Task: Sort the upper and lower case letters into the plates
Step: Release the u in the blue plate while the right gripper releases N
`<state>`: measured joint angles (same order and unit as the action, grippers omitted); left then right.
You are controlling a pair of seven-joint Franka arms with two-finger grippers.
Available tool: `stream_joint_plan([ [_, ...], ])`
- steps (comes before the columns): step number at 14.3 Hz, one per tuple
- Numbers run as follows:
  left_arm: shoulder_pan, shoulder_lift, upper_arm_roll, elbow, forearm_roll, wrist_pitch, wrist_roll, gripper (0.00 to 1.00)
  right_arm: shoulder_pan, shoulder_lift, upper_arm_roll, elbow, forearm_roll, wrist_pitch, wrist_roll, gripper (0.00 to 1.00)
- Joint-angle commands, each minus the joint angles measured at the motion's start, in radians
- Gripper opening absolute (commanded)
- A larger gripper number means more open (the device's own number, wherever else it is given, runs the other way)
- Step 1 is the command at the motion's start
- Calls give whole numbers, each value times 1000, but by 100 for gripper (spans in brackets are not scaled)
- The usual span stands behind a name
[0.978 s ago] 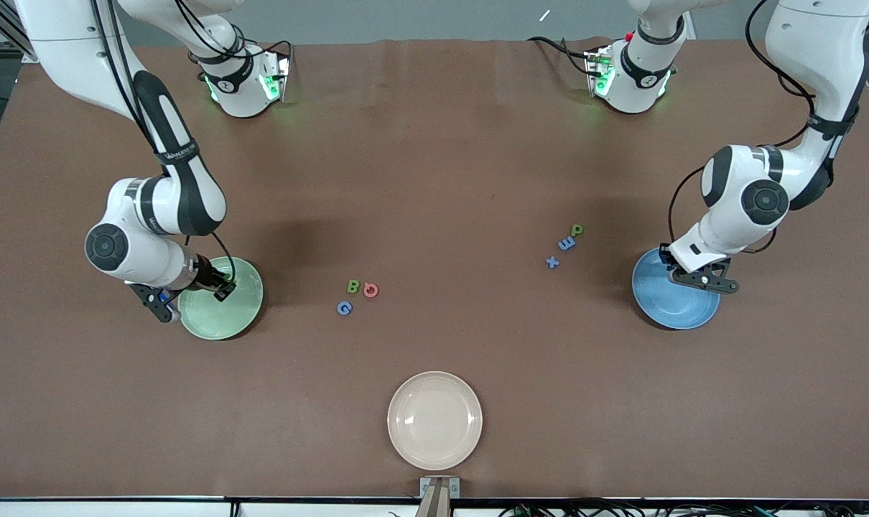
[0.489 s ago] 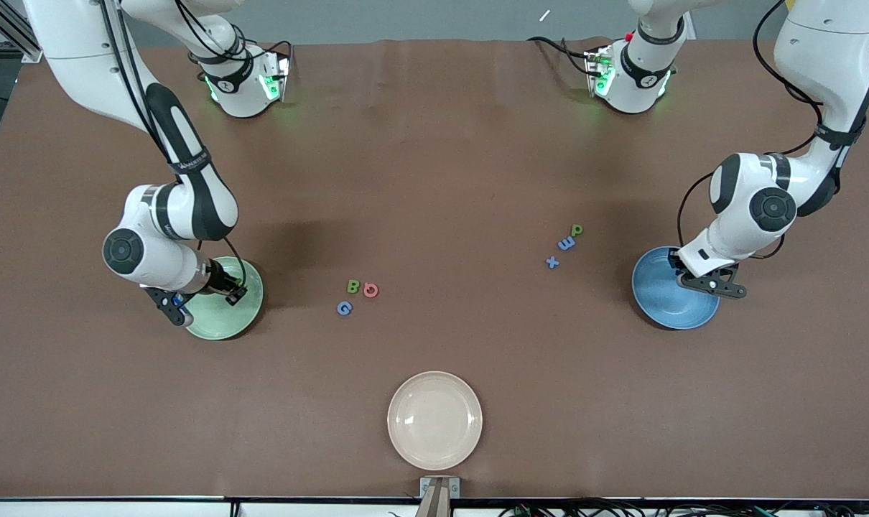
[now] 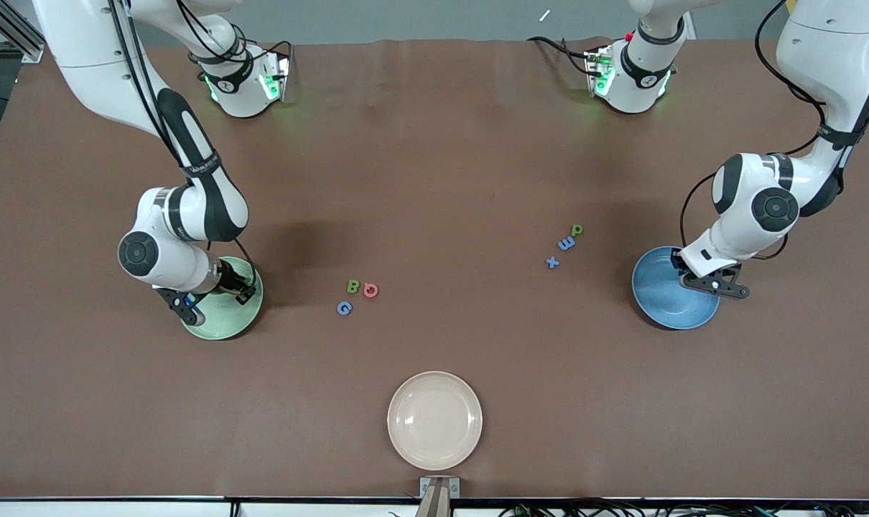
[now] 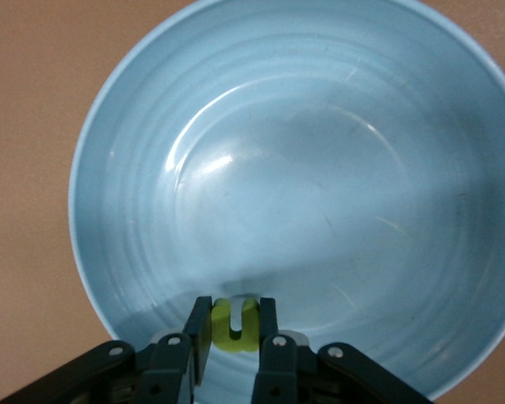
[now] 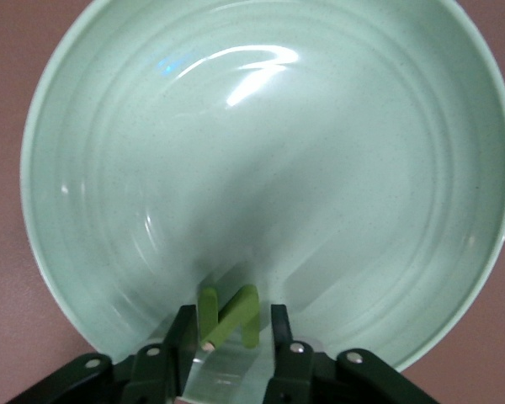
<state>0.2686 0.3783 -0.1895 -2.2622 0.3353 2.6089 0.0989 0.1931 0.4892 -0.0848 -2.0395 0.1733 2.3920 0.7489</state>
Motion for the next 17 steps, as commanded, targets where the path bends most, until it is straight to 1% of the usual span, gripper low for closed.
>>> stream_joint_plan([
  [1, 20, 21, -5, 16, 24, 14, 8, 16, -6, -20, -3, -7, 9, -26, -3, 100],
  [3, 20, 27, -5, 18, 24, 16, 8, 16, -6, -67, -4, 4, 9, -62, 1, 100],
  [5, 20, 30, -5, 20, 24, 16, 8, 19, -8, -104, -6, 76, 11, -188, 45, 100],
  [6, 18, 27, -5, 20, 24, 14, 8, 28, -3, -103, -4, 146, 9, -282, 111, 100],
  [7, 18, 22, -5, 20, 24, 13, 8, 40, 8, -97, -3, 198, 9, -337, 171, 100],
  [8, 18, 16, -5, 20, 24, 11, 11, 62, 34, -95, 0, 231, 9, -350, 241, 100],
  [9, 20, 1, -7, 20, 22, 10, 12, 78, 63, -95, 0, 248, 9, -347, 301, 100],
  [10, 27, -18, -10, 18, 21, 5, 10, 99, 86, -89, 0, 261, 9, -340, 343, 100],
  [12, 32, -61, -22, 16, 8, -38, 10, 100, 127, -60, 0, 274, 9, -301, 412, 100],
  [13, 35, -79, -47, 18, -8, -59, 4, 100, 144, -41, 0, 274, 11, -259, 459, 100],
  [15, 35, -113, -76, 18, -95, -91, 2, 100, 186, 5, 0, 274, 9, -183, 515, 100],
  [17, 34, -140, -122, 20, -197, -104, -5, 100, 209, 51, 0, 275, 9, -116, 561, 100],
])
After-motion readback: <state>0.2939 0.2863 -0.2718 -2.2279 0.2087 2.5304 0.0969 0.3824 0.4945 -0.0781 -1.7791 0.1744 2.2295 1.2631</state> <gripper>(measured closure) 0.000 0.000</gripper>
